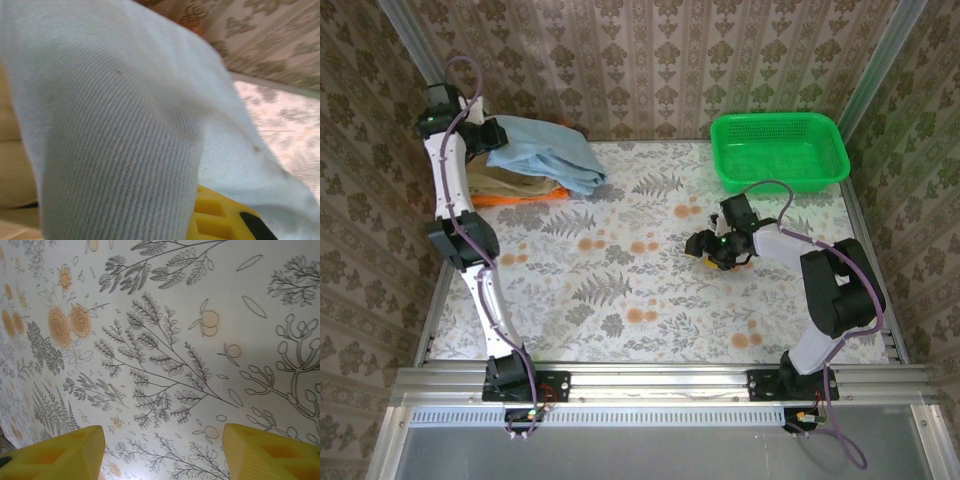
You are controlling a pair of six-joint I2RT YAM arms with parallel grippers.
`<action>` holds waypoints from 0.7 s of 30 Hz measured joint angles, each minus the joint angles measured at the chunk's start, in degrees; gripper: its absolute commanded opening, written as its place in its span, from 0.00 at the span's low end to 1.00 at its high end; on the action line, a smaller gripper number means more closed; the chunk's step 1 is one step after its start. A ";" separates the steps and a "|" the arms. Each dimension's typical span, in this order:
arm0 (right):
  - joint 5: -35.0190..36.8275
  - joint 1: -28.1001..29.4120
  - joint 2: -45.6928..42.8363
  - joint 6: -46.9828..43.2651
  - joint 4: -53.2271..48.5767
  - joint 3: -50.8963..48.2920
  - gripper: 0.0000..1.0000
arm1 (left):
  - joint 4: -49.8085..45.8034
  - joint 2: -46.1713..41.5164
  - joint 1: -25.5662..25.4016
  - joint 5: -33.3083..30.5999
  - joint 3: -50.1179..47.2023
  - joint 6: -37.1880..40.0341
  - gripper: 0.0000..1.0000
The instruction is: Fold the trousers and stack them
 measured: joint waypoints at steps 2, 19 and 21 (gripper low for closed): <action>0.17 0.22 0.00 -0.02 -0.20 0.17 0.65 | 0.22 -0.98 -1.88 -7.52 -0.79 2.95 0.00; 1.53 0.31 0.11 -0.02 -1.18 0.24 0.65 | 8.41 -1.29 -15.80 -28.96 2.10 12.00 0.00; 1.77 0.31 0.11 -0.02 -1.20 0.24 0.65 | 9.57 -1.38 -18.62 -28.89 2.10 12.90 0.00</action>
